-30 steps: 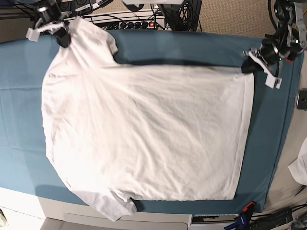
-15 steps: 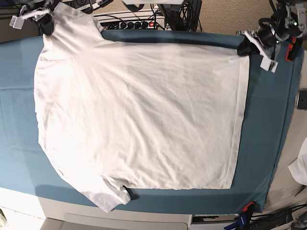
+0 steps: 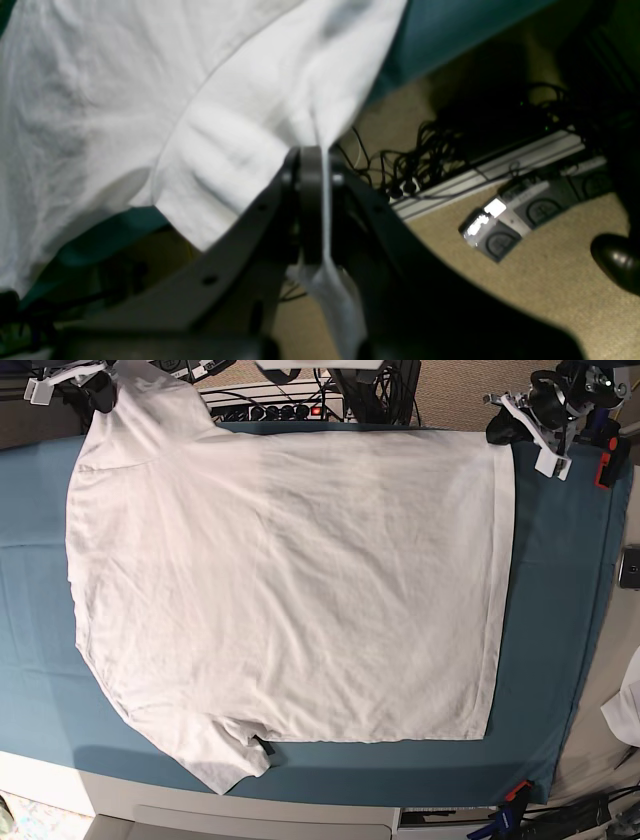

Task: Fold the T-shirt properly
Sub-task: 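Release the shoulders and regrasp the collar edge with both grippers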

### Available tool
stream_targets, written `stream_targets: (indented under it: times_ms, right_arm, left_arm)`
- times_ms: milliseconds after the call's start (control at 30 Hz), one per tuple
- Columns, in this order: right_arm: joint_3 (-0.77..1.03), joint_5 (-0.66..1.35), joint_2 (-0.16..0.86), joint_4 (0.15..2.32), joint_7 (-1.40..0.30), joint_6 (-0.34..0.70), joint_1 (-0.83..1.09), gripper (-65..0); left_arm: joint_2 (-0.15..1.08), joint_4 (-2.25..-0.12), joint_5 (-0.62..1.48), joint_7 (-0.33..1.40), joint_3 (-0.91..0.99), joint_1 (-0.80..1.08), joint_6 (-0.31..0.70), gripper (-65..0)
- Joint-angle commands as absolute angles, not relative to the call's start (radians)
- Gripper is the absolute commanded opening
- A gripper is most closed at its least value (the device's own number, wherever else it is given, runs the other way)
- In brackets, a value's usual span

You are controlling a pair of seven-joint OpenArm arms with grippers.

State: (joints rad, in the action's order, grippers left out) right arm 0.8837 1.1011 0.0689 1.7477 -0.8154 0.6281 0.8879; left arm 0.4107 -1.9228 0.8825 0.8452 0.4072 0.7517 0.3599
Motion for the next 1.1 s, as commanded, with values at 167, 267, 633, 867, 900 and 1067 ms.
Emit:
stream_targets:
  times_ms: [167,267,633,867,900,1067]
  right_arm:
    - [0.899,1.144,0.08,1.761,-0.831,0.632,0.947,-65.0]
    - [0.899,1.145,0.08,1.761,-0.834,0.632,0.964,-65.0]
    - [0.899,1.18,0.08,1.761,-0.839,0.632,0.997,-65.0]
    - [0.913,1.189,0.08,1.762,-0.831,0.632,0.962,-65.0]
    - [0.924,1.189,0.08,1.762,-0.831,0.632,0.941,-65.0]
    - [0.949,1.181,0.08,1.762,-0.832,0.632,0.823,-65.0]
  left_arm:
    - [0.421,-1.955,0.889,0.846,0.416,0.804,0.364,-65.0]
    - [0.421,-1.958,0.89,0.849,0.416,0.813,0.364,-65.0]
    - [0.421,-1.958,0.889,0.849,0.416,0.817,0.364,-65.0]
    - [0.421,-1.962,0.869,0.836,0.416,0.812,0.364,-65.0]
    - [0.418,-1.967,0.859,0.83,0.416,0.807,0.364,-65.0]
    - [0.413,-1.981,0.856,0.831,0.416,0.767,0.364,-65.0]
